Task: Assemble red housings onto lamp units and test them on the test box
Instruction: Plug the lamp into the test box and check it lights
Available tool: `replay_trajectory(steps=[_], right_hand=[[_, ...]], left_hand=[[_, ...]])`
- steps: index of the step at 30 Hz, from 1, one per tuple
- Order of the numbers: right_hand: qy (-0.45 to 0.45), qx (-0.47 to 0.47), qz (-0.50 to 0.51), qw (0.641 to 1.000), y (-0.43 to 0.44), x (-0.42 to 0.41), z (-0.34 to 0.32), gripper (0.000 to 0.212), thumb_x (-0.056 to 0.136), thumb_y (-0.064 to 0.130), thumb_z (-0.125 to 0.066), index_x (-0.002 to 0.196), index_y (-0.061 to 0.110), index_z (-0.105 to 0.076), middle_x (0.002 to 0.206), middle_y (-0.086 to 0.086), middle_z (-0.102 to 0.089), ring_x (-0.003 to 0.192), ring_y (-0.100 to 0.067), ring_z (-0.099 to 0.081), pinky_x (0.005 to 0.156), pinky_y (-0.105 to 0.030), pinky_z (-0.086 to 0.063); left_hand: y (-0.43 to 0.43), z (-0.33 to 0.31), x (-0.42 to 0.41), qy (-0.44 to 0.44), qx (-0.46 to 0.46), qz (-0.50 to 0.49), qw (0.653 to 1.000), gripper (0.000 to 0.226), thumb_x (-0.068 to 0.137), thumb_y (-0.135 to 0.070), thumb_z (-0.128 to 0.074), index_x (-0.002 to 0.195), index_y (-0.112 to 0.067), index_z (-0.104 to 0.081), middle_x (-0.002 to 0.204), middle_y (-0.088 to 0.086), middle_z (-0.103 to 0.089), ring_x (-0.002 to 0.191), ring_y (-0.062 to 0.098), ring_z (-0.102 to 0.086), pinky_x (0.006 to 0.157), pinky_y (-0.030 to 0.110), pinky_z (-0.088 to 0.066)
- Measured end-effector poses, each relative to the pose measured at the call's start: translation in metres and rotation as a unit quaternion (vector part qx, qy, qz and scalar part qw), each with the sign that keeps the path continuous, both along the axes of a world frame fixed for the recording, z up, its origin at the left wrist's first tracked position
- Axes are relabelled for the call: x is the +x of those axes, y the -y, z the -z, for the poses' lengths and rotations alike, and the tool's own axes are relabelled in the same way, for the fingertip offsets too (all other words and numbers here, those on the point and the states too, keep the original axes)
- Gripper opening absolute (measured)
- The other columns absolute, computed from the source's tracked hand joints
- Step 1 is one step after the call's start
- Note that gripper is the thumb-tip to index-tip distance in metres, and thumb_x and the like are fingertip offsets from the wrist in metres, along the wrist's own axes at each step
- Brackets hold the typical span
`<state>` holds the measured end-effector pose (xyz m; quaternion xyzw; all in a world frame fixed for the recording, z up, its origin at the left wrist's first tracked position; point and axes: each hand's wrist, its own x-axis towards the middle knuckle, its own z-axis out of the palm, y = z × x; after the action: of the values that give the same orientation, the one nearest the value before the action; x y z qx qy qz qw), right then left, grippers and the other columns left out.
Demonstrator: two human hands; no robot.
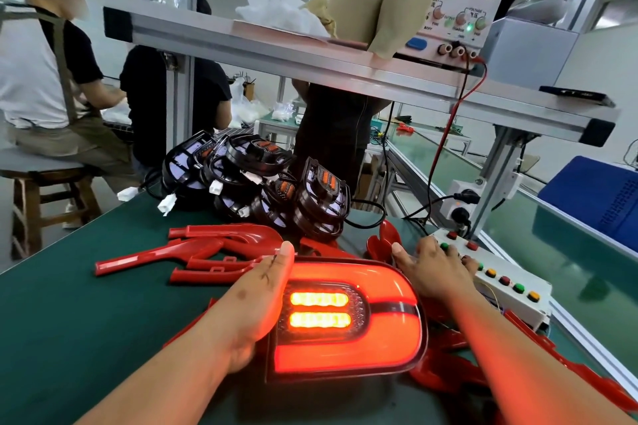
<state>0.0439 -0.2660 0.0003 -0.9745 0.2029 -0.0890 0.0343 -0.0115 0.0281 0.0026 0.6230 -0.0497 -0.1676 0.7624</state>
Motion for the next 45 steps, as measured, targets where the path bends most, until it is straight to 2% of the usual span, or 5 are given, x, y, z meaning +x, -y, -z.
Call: replay_trajectory(steps=[16,23,29,39,45], right_hand=[[0.114,0.16,-0.051,0.979,-0.003,-0.025,-0.028,0.032,0.095,0.063,-0.032,0.092,0.034,-0.045,0.076,0.014,-0.058,0.088,-0.018,-0.051,0.101,-0.043,-0.028],[0.071,0.167,-0.21,0.961,-0.017,-0.047,-0.04,0.018,0.096,0.031,-0.058,0.08,0.038,-0.061,0.087,0.017,-0.063,0.088,-0.009,-0.058,0.072,-0.025,-0.043],[-0.023,0.087,-0.229,0.969,-0.02,-0.068,-0.042,0.059,0.089,-0.002,-0.048,0.121,0.047,-0.058,0.129,0.009,-0.047,0.125,-0.012,-0.04,0.11,-0.038,-0.035],[0.161,0.087,-0.021,0.983,0.018,-0.06,-0.039,0.021,0.087,0.007,-0.054,0.101,0.013,-0.068,0.105,-0.013,-0.069,0.096,-0.032,-0.06,0.073,-0.03,-0.043],[-0.015,-0.086,-0.074,0.993,0.006,-0.02,-0.032,0.019,0.085,0.012,-0.049,0.096,0.017,-0.064,0.106,-0.009,-0.063,0.099,-0.029,-0.061,0.082,-0.034,-0.052]], left_hand=[[0.009,-0.003,-0.012,0.104,0.126,-0.009,0.987,0.075,0.075,-0.077,-0.03,0.138,-0.038,-0.042,0.122,-0.028,-0.047,0.126,0.001,-0.04,0.104,0.024,-0.029],[0.014,0.005,-0.019,0.191,0.289,-0.036,0.937,0.089,0.075,-0.077,-0.016,0.138,-0.022,-0.046,0.135,0.0,-0.056,0.128,0.016,-0.049,0.107,0.03,-0.037],[0.01,0.006,-0.017,0.301,0.337,-0.084,0.888,0.062,0.073,-0.077,-0.014,0.106,-0.036,-0.047,0.075,-0.012,-0.052,0.076,0.002,-0.053,0.062,0.017,-0.036],[0.003,0.001,-0.009,0.38,0.354,-0.119,0.846,0.048,0.082,-0.07,-0.024,0.105,-0.037,-0.05,0.11,-0.012,-0.054,0.098,-0.008,-0.048,0.075,0.01,-0.034],[0.0,-0.022,0.001,0.385,0.349,-0.154,0.84,0.057,0.084,-0.062,-0.023,0.099,-0.021,-0.06,0.102,-0.005,-0.056,0.089,-0.007,-0.045,0.072,0.005,-0.033]])
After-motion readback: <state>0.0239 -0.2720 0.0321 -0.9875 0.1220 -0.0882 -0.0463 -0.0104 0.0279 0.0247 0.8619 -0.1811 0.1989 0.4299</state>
